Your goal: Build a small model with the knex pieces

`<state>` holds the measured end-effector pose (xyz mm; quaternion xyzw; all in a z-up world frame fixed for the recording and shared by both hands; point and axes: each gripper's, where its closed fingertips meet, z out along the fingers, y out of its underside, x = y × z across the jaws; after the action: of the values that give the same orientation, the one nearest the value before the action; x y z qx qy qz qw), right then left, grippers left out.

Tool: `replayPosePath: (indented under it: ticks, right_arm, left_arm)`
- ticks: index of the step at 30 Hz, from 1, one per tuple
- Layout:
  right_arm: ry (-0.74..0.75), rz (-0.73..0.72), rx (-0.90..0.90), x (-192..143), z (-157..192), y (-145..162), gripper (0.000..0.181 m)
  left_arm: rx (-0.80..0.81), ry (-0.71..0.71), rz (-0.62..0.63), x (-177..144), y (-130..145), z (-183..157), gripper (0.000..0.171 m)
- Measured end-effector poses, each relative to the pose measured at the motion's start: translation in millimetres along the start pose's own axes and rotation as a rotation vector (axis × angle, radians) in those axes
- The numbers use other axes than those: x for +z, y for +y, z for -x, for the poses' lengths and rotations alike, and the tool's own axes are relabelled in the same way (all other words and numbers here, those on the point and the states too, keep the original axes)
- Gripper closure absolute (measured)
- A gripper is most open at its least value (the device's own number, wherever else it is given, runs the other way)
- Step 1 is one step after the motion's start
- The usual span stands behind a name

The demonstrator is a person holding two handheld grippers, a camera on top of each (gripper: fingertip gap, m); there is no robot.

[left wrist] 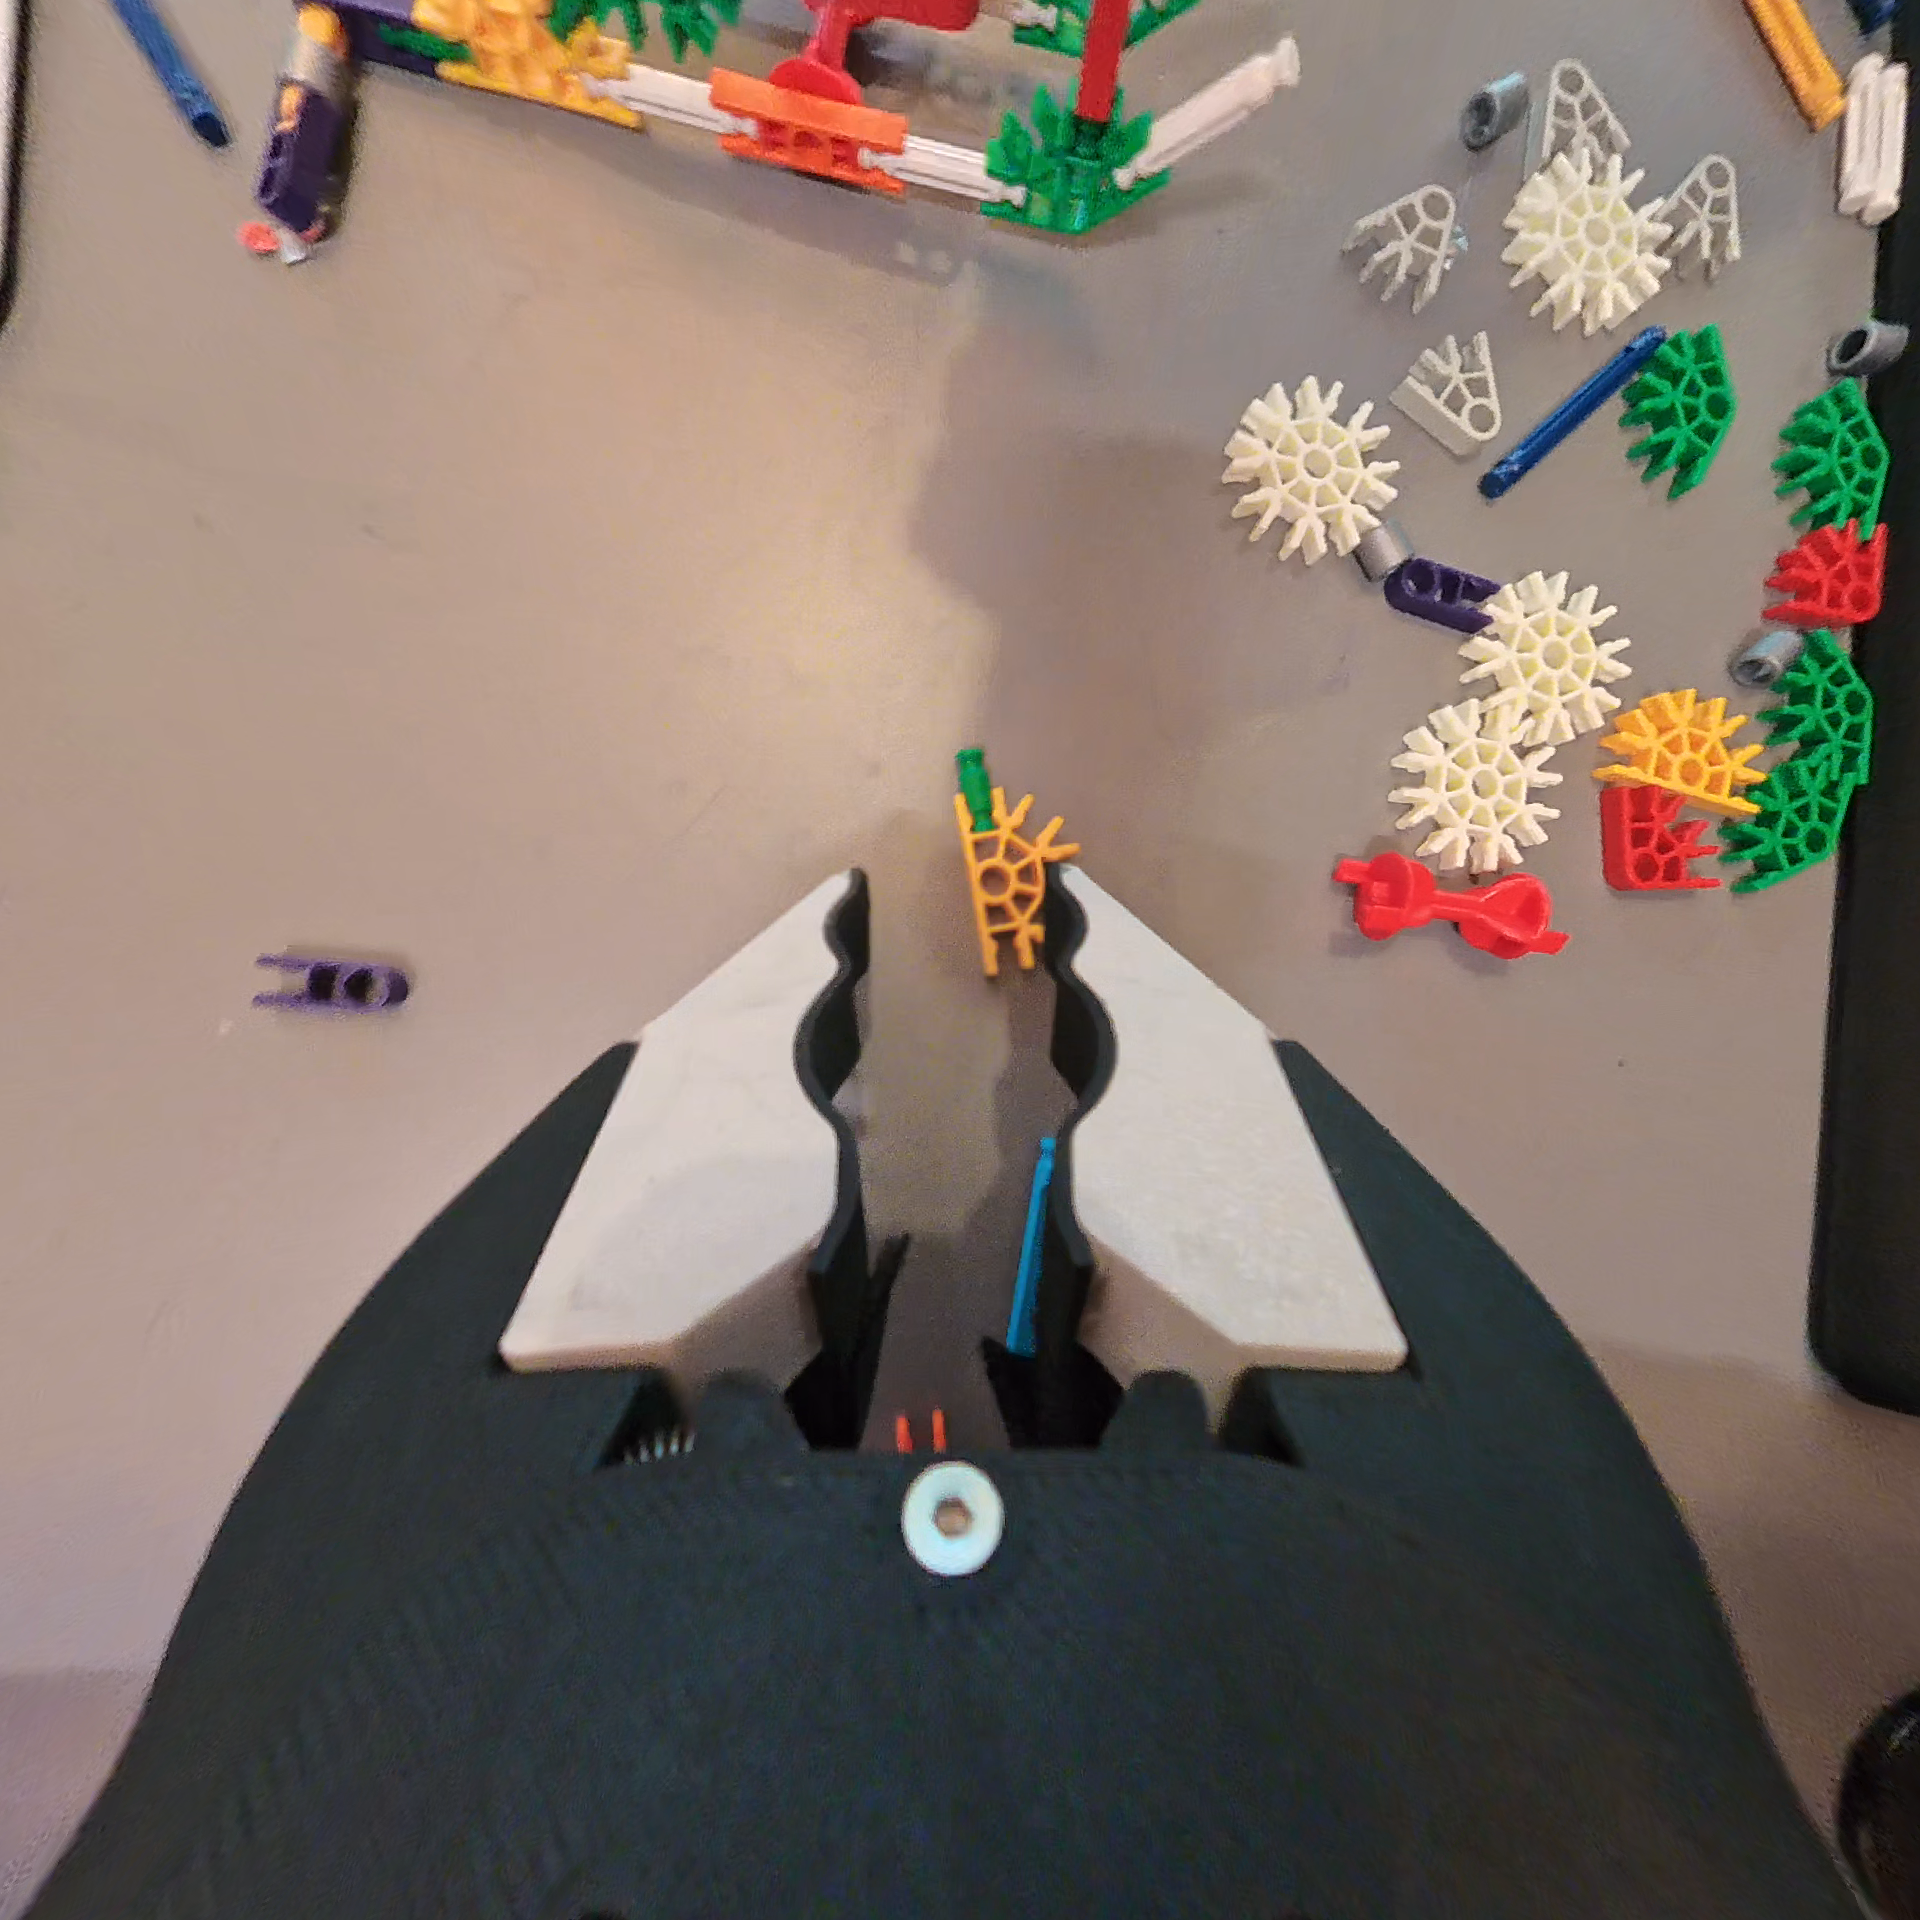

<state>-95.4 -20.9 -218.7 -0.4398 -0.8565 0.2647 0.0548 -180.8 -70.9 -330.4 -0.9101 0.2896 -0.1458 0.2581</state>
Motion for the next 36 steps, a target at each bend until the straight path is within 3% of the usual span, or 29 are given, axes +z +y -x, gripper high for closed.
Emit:
replayPosePath:
  ticks: [4, 10, 12, 21, 26, 31, 36]
  right_arm:
    - [0.040, -0.008, 0.072, -19.5, 31.6, 48.7, 0.162]
    - [0.092, 0.042, 0.282, -8.2, 70.6, 146.5, 0.161]
    - [0.079, 0.022, 0.324, -3.6, 86.1, 161.4, 0.163]
    - [0.049, -0.118, 0.224, 50.4, 134.5, 116.3, 0.159]
    - [0.040, -0.198, 0.220, 61.2, 142.4, 96.9, 0.160]
    - [0.040, -0.191, 0.212, 85.1, 137.4, 78.6, 0.158]
    - [0.019, -0.196, 0.216, 110.6, 130.2, 58.9, 0.153]
  left_arm:
    - [-0.062, -0.047, -0.045, -16.5, -3.1, -1.4, 0.131]
    - [-0.068, -0.064, -0.088, -20.4, -18.1, -28.1, 0.130]
    - [-0.053, -0.066, -0.057, -16.0, -14.7, -37.0, 0.130]
    - [-0.100, -0.059, -0.039, -13.9, 4.0, -81.6, 0.131]
    - [-0.138, -0.038, -0.112, -24.0, 3.6, -117.3, 0.132]
    - [-0.127, 0.018, -0.093, 2.9, -2.7, -166.9, 0.133]
    - [-0.164, -0.101, -0.097, 23.8, -2.5, -164.4, 0.135]
